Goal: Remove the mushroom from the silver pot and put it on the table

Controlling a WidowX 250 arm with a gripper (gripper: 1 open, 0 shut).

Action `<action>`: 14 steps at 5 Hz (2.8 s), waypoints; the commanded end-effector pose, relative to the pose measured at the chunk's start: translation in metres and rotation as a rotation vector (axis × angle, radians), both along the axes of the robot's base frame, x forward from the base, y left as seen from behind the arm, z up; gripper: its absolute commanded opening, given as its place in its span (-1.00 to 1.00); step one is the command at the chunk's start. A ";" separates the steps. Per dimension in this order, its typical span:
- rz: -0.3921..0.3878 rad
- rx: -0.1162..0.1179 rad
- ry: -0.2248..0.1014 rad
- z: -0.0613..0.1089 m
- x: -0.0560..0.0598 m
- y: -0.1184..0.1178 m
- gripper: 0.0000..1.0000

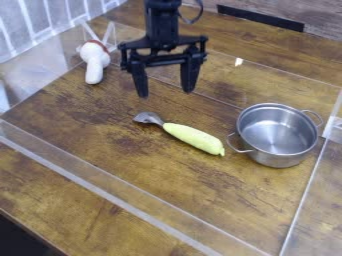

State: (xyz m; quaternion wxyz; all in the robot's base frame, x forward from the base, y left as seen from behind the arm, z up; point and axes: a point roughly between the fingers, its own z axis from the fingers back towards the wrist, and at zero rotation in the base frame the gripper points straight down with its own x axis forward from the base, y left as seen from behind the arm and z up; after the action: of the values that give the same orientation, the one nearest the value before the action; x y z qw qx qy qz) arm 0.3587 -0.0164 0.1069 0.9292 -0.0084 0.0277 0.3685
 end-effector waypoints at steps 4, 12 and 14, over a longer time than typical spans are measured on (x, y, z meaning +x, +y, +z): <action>0.009 0.055 -0.092 0.043 -0.006 0.024 1.00; 0.517 0.040 -0.079 0.002 0.014 0.108 1.00; 0.591 0.031 -0.081 -0.019 0.020 0.101 1.00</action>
State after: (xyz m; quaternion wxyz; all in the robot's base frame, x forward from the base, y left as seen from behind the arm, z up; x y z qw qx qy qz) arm 0.3758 0.0842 0.0701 0.7822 -0.0071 0.0034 0.6230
